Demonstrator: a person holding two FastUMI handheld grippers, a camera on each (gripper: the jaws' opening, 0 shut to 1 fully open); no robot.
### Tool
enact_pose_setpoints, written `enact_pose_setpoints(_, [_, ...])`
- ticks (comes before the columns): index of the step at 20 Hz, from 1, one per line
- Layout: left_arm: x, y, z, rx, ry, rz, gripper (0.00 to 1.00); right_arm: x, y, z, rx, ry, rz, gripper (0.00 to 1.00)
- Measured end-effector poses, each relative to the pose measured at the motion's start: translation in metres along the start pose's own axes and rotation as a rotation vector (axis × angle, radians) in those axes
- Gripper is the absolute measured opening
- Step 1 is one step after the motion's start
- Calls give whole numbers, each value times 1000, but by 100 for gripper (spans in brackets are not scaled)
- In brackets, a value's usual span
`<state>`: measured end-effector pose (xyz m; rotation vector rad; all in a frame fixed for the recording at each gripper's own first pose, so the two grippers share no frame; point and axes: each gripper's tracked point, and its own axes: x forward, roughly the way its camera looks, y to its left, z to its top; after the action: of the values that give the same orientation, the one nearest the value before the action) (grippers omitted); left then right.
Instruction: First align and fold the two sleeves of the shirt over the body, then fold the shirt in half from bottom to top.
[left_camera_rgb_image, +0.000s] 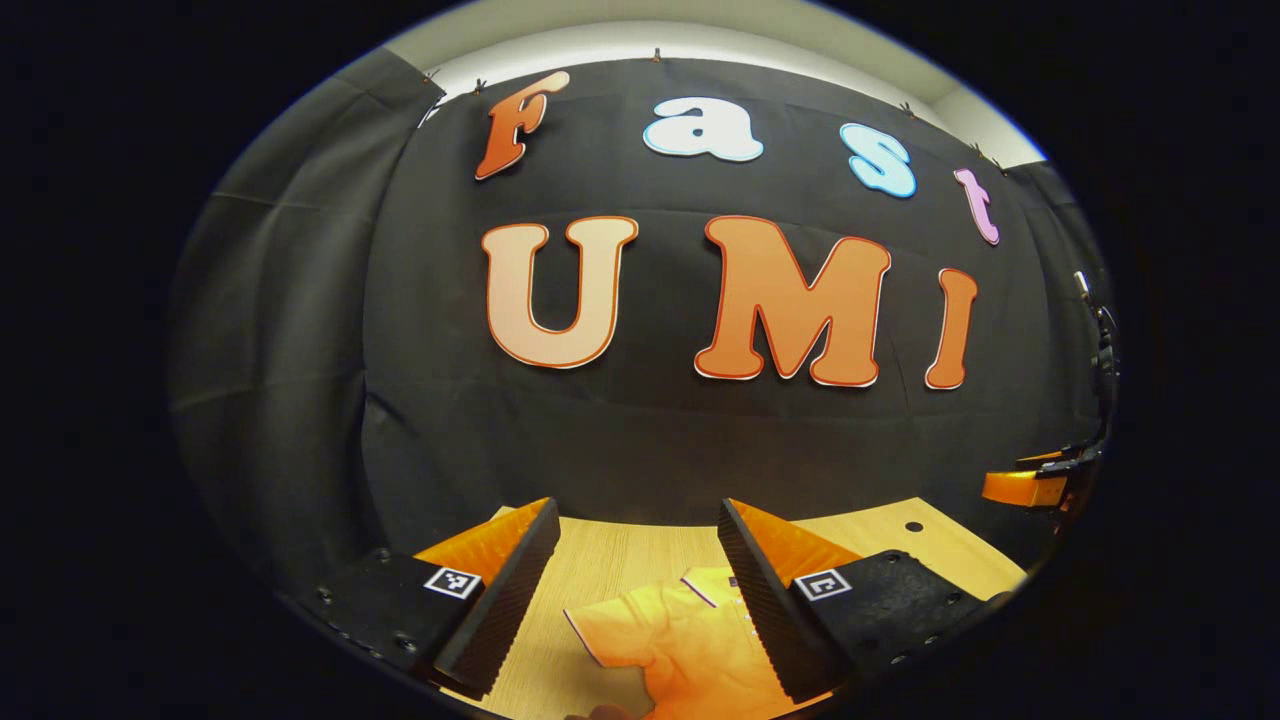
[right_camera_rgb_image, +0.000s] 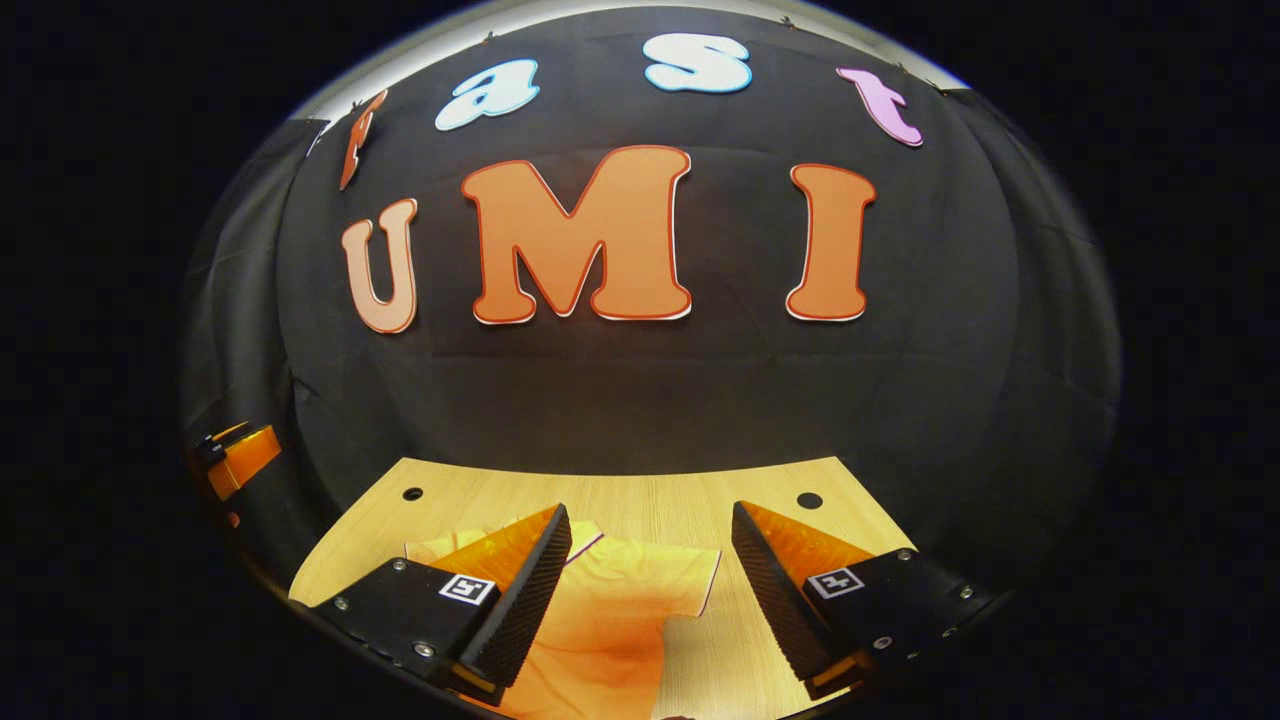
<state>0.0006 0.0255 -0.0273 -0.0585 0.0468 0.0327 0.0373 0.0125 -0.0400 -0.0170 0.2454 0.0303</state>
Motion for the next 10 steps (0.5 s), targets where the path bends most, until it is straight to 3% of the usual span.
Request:
enact_pose_setpoints(5, [4,9,-3,43,2,18,98,36,7,-26,54,238,75,98])
enact_pose_setpoints(10, [9,23,-16,31,37,41,98,83,-9,-53,53,388,37,98])
